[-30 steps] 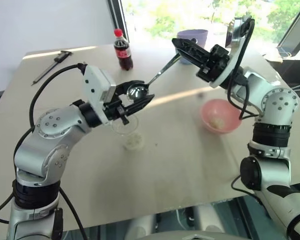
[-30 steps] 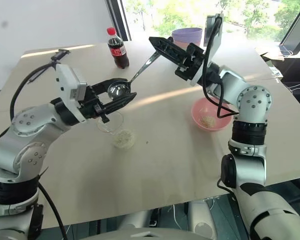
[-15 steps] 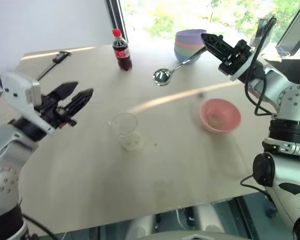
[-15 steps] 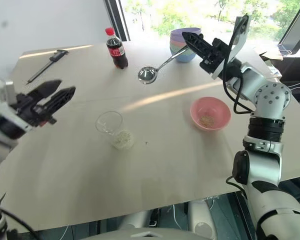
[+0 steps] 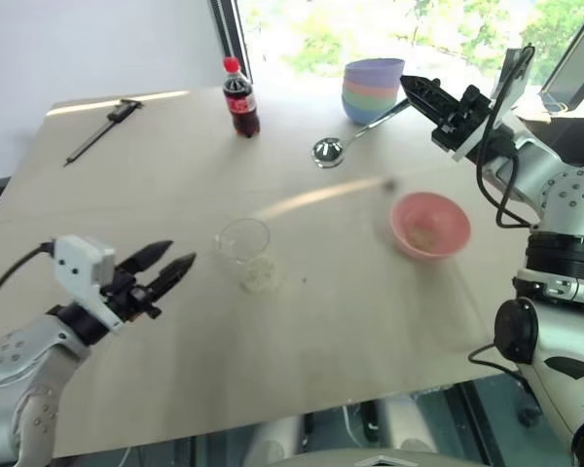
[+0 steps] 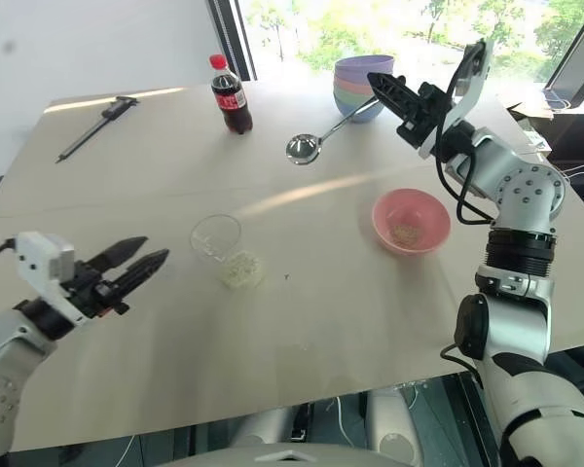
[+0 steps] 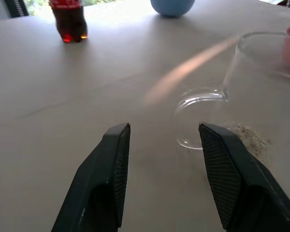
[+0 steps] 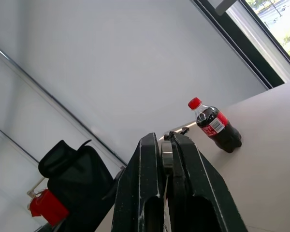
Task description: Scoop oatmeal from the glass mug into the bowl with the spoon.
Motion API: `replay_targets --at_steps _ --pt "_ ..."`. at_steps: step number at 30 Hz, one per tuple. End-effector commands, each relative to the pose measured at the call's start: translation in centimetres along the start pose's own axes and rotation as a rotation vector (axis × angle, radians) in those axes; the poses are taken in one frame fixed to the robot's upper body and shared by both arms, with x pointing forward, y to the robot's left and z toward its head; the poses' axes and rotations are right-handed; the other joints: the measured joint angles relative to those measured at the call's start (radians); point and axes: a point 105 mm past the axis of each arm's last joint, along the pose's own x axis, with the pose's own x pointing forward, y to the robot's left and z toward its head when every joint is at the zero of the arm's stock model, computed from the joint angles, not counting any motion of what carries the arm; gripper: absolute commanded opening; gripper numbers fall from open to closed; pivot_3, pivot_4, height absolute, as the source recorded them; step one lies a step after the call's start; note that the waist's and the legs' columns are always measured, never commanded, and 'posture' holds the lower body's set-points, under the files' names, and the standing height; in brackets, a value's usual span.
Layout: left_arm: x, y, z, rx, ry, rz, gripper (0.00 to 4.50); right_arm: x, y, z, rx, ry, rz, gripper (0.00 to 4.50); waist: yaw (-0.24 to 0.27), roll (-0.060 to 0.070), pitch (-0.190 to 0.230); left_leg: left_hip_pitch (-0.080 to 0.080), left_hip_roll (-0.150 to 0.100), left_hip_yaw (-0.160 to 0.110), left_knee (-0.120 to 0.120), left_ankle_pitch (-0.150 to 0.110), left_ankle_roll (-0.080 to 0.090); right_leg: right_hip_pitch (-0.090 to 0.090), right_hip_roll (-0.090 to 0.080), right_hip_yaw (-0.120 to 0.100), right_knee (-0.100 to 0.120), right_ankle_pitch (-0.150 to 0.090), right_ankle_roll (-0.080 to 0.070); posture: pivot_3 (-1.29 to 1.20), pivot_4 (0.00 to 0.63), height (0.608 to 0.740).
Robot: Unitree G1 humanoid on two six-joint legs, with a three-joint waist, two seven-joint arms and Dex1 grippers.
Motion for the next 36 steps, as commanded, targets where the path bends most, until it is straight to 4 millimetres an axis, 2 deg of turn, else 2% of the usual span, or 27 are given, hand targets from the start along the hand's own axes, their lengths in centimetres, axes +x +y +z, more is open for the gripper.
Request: replay_targets --at_steps 1,7,12,20,28,32,34,35,36 --pt "1.1 0.5 -0.2 0.063 -0.017 -0.042 2.31 0.3 1.7 1.6 -0.048 -0.039 0.053 0.00 0.000 0.000 0.000 0.000 0.000 0.000 0.000 0.000 0.000 0.000 0.000 0.000 0.000 0.000 0.000 0.00 0.150 0.740" --pt "3.2 1.1 -0.7 0.096 -0.030 -0.083 2.31 -0.1 2.0 2.2 -0.079 -0.042 0.047 0.00 0.000 0.000 0.000 0.000 0.001 0.001 0.000 0.000 0.000 -0.001 0.000 0.000 -0.001 0.000 0.000 0.00 0.150 0.740" --pt "4.3 0.7 -0.8 0.088 -0.041 -0.118 2.31 -0.6 1.7 2.2 -0.106 -0.036 0.019 0.00 -0.001 0.000 0.000 -0.001 0.001 0.001 0.000 0.000 0.000 -0.001 0.000 0.002 -0.001 0.000 0.000 0.00 0.150 0.740" --pt "5.7 0.2 -0.3 0.083 -0.072 -0.140 2.31 -1.2 1.4 2.3 -0.115 -0.044 -0.006 0.00 -0.001 0.000 0.000 -0.001 0.001 0.001 0.000 0.000 0.000 -0.001 0.000 0.003 0.000 0.000 0.000 0.00 0.150 0.740" --pt "6.3 0.3 -0.2 0.066 -0.080 -0.130 2.31 -1.2 1.4 2.2 -0.112 -0.047 -0.010 0.00 -0.001 0.000 0.000 -0.001 0.001 0.001 0.000 0.000 0.000 -0.002 0.000 0.003 0.000 0.000 0.000 0.00 0.150 0.740" --pt "6.4 0.6 -0.2 0.064 -0.078 -0.127 1.26 -1.2 1.3 2.2 -0.114 -0.046 -0.012 0.00 -0.001 0.000 0.000 -0.001 0.001 0.001 0.000 0.000 0.000 -0.002 0.000 0.003 0.000 0.000 0.000 0.00 0.150 0.740" --pt "6.5 0.6 -0.2 0.064 -0.080 -0.129 0.35 -1.3 1.3 2.1 -0.124 -0.043 -0.017 0.00 -0.001 0.000 0.000 -0.001 0.001 0.001 0.000 0.000 0.000 -0.002 0.000 0.003 0.000 0.000 0.000 0.00 0.150 0.740" --pt "6.6 0.5 -0.2 0.063 -0.080 -0.131 0.10 -1.2 1.2 2.1 -0.127 -0.043 -0.019 0.00 -0.001 0.000 0.000 -0.001 0.001 0.001 0.000 0.000 0.000 -0.002 0.000 0.003 0.000 0.000 0.000 0.00 0.150 0.740" --pt "6.6 0.5 -0.2 0.063 -0.079 -0.133 0.10 -1.2 1.2 2.1 -0.130 -0.043 -0.021 0.00 -0.001 0.000 0.000 -0.001 0.001 0.001 0.000 0.000 0.000 -0.002 0.000 0.003 0.000 0.000 0.000 0.00 0.150 0.740"
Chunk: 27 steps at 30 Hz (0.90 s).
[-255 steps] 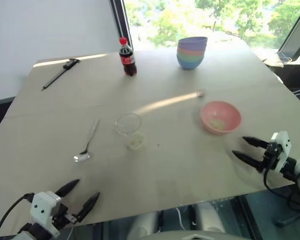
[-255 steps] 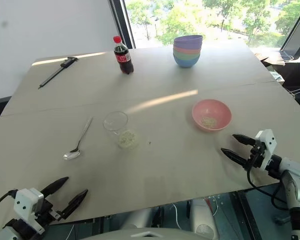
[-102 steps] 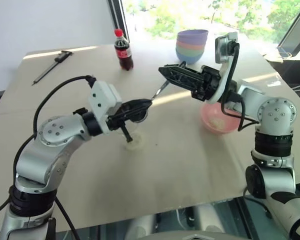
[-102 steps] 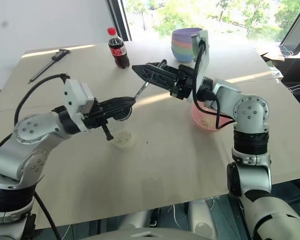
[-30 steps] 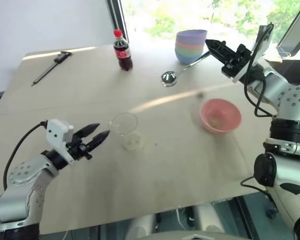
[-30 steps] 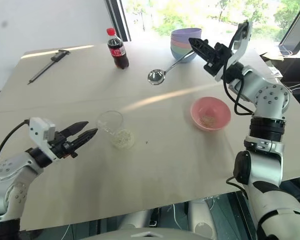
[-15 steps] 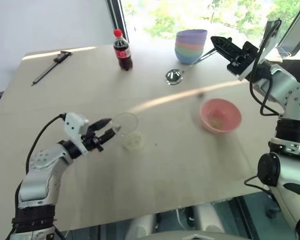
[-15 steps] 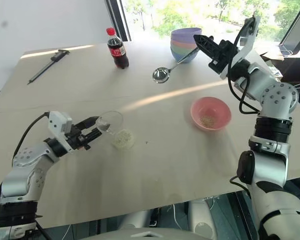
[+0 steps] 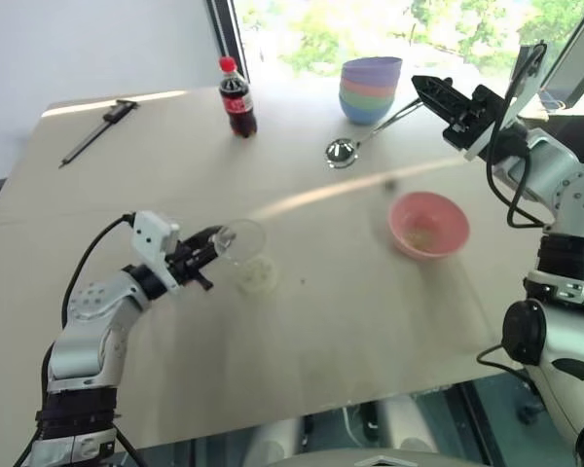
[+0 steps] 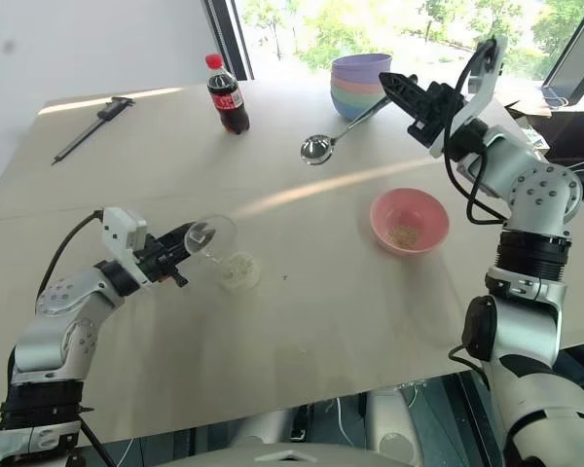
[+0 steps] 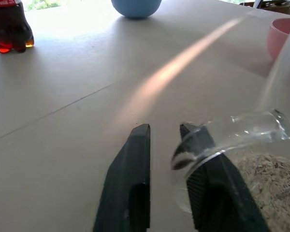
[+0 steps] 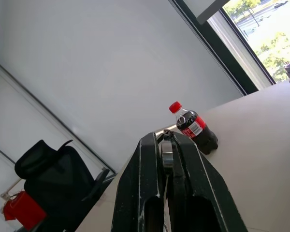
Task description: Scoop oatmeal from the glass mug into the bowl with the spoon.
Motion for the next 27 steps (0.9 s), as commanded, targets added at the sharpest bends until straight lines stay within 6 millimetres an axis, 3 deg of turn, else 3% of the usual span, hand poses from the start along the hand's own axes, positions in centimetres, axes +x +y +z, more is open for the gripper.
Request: replay_targets --at_steps 1,7,17,23,27 --pt "0.2 0.0 0.8 0.024 -0.027 -0.004 0.10 -0.2 1.3 1.4 -0.058 -0.046 0.035 0.00 0.000 0.000 0.000 0.000 0.000 0.000 0.000 0.000 0.000 0.000 0.000 0.000 0.000 0.000 0.000 0.00 0.150 0.740" --pt "0.7 -0.2 1.1 0.032 -0.030 0.003 0.10 0.4 1.8 1.2 -0.068 -0.040 0.044 0.00 0.000 0.000 0.000 0.000 0.000 0.000 0.000 0.000 0.000 0.000 0.000 0.000 0.000 0.000 0.000 0.00 0.150 0.740" --pt "4.8 1.2 6.5 0.304 -0.102 0.086 0.10 4.7 6.9 -0.6 -0.277 0.069 0.168 0.00 0.000 0.000 0.000 -0.002 -0.001 0.001 0.001 0.000 0.000 -0.003 0.000 -0.001 0.001 0.000 0.000 0.00 0.150 0.740" --pt "6.9 1.1 6.9 0.428 -0.066 0.041 0.10 6.4 8.7 -1.6 -0.330 0.078 0.237 0.00 -0.002 0.000 0.000 -0.002 -0.001 0.002 0.000 0.000 0.000 -0.005 0.001 -0.001 0.001 0.000 0.000 0.00 0.150 0.740" --pt "7.3 1.6 6.6 0.447 -0.055 0.048 0.10 6.4 9.0 -2.7 -0.439 0.131 0.270 0.00 -0.002 0.000 0.000 -0.003 -0.001 0.002 0.000 0.000 0.000 -0.006 0.001 -0.001 0.001 0.000 0.000 0.00 0.150 0.740"
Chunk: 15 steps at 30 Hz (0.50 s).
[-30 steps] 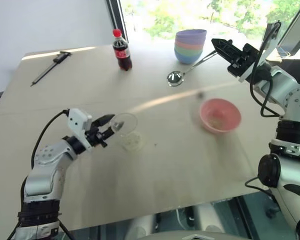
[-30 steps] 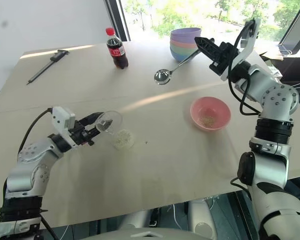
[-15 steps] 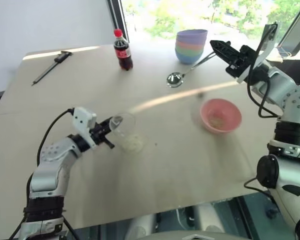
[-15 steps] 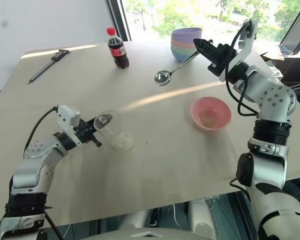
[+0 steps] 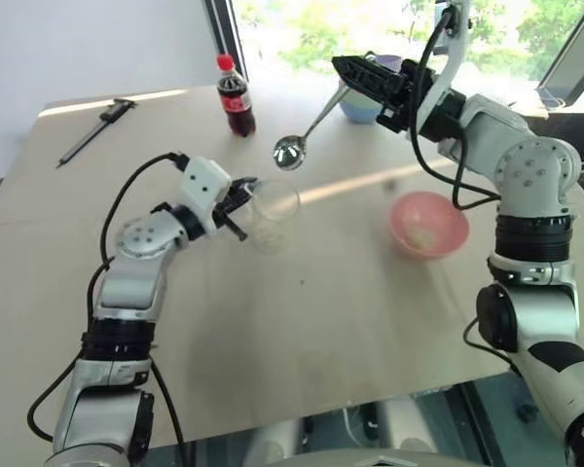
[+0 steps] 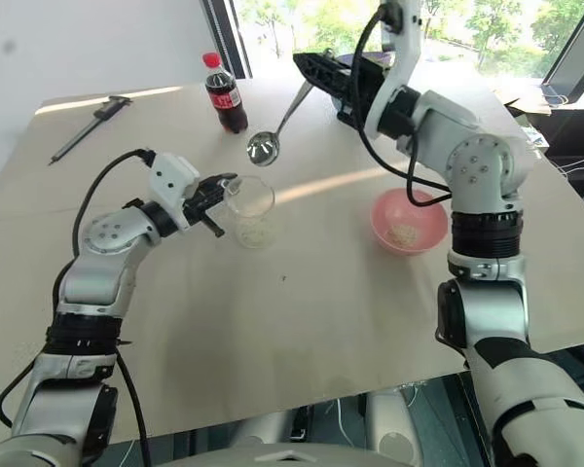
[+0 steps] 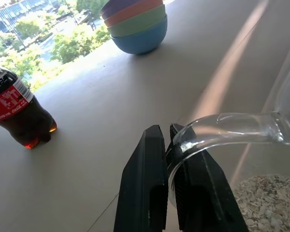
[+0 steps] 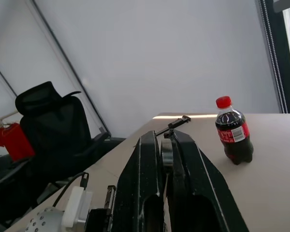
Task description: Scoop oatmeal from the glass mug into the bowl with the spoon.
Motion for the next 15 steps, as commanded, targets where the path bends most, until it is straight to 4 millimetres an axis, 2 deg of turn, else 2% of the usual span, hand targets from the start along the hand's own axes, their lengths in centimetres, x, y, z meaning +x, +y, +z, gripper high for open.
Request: replay_targets --at_steps 1,6,11,15 --pt "0.0 1.2 1.2 0.066 -0.043 0.026 0.10 0.2 1.7 1.5 -0.125 -0.020 0.071 0.00 0.000 0.000 0.000 0.000 0.000 0.000 0.000 0.000 0.000 0.000 0.000 0.000 0.000 0.000 0.000 0.00 0.150 0.740" --pt "0.0 1.3 0.0 0.051 -0.024 0.029 0.10 -0.3 2.9 1.6 -0.144 -0.016 0.144 0.00 0.000 0.000 0.000 0.000 0.000 0.000 0.000 0.000 0.000 0.000 0.000 0.000 0.000 0.000 0.000 0.00 0.150 0.740" --pt "0.1 1.1 -0.4 0.049 -0.020 0.022 0.10 -0.7 3.8 1.1 -0.155 -0.003 0.194 0.00 0.000 0.000 0.000 0.001 0.000 0.000 0.001 0.000 0.000 0.000 0.000 0.000 0.002 0.000 0.000 0.00 0.150 0.740" --pt "0.3 1.2 -0.5 0.043 -0.020 0.029 0.10 -0.9 4.6 -0.1 -0.184 0.053 0.247 0.00 0.001 0.000 0.000 0.001 0.000 0.000 0.001 0.000 0.000 0.000 -0.001 0.000 0.004 0.000 0.000 0.00 0.150 0.740"
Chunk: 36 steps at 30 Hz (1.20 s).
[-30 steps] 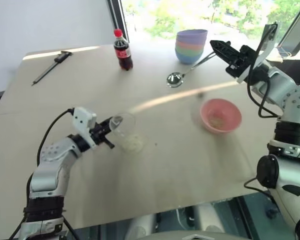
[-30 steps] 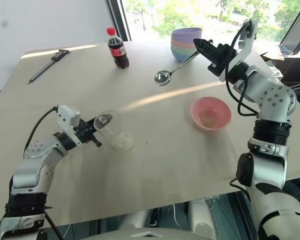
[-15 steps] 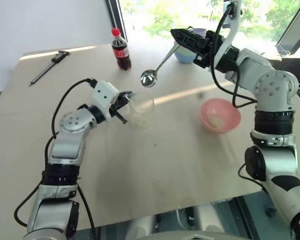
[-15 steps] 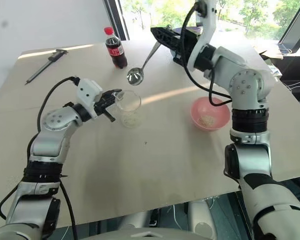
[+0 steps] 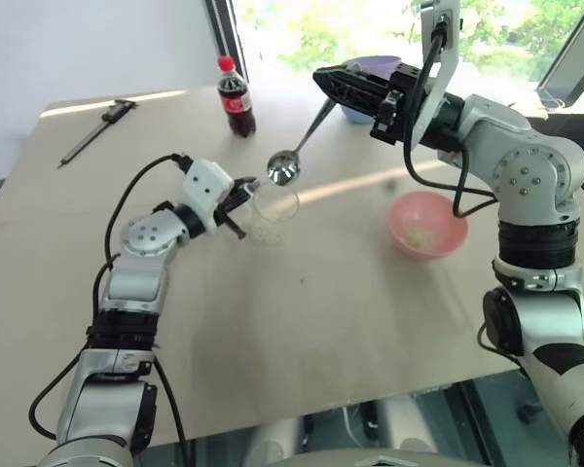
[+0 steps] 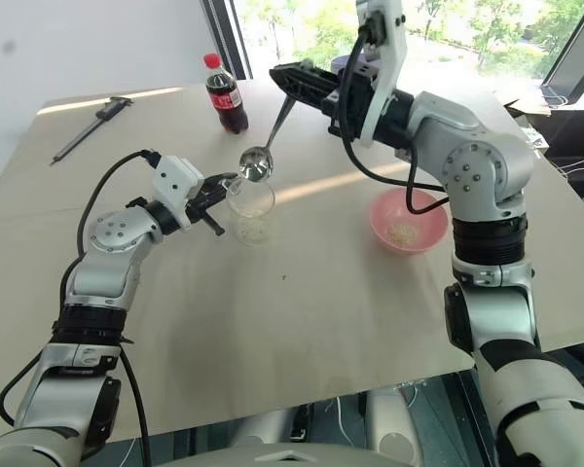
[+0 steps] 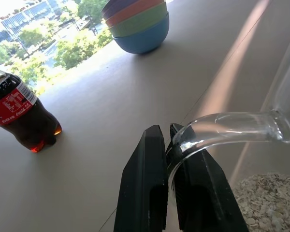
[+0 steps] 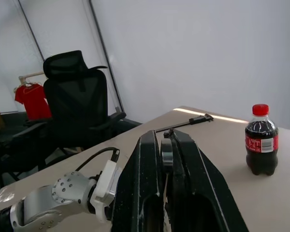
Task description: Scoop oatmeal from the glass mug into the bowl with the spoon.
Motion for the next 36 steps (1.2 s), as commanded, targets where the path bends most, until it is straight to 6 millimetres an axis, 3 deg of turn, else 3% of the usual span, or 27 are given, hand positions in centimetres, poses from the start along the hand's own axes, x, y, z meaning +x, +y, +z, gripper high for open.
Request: replay_targets --at_steps 1,7,12,19,28,36 --pt "0.2 0.4 0.3 0.024 -0.006 0.011 0.10 0.0 1.7 0.0 -0.068 0.017 0.077 0.00 0.000 0.000 0.000 0.000 0.000 0.000 0.000 0.000 0.000 0.000 0.000 0.000 0.000 0.000 0.000 0.00 0.150 0.740" --pt "0.3 0.3 0.3 0.028 -0.010 0.000 0.10 0.6 1.3 -1.7 -0.180 0.067 0.046 0.00 -0.001 0.000 0.000 0.000 0.000 0.000 0.001 0.000 0.000 0.000 0.000 0.000 0.002 0.000 0.000 0.00 0.150 0.740" --pt "0.8 0.0 0.3 0.038 -0.012 -0.011 0.10 2.5 1.7 -3.2 -0.274 0.074 0.022 0.00 -0.001 0.000 0.000 0.001 0.000 0.001 0.001 0.000 -0.001 0.000 0.000 0.001 0.003 0.000 0.000 0.00 0.150 0.740" --pt "1.3 -0.4 -0.1 0.052 -0.004 -0.026 0.10 3.4 1.8 -7.4 -0.265 0.178 0.018 0.00 0.000 -0.001 0.000 0.001 -0.001 0.000 0.002 0.001 -0.001 0.000 0.000 0.000 0.003 0.000 0.000 0.00 0.150 0.740" --pt "1.4 -0.5 -0.2 0.071 -0.004 -0.033 0.10 3.6 0.8 -8.9 -0.159 0.186 -0.052 0.00 0.000 -0.001 -0.001 0.002 -0.002 0.000 0.002 0.001 -0.002 0.000 0.001 0.000 0.004 0.000 0.000 0.00 0.150 0.740" --pt "1.4 -0.6 -0.2 0.077 -0.007 -0.027 0.10 2.9 -0.6 -7.7 0.246 0.098 -0.164 0.00 0.000 -0.001 -0.001 0.002 -0.002 0.000 0.002 0.001 -0.002 0.000 0.000 0.001 0.005 0.000 0.000 0.00 0.150 0.740"
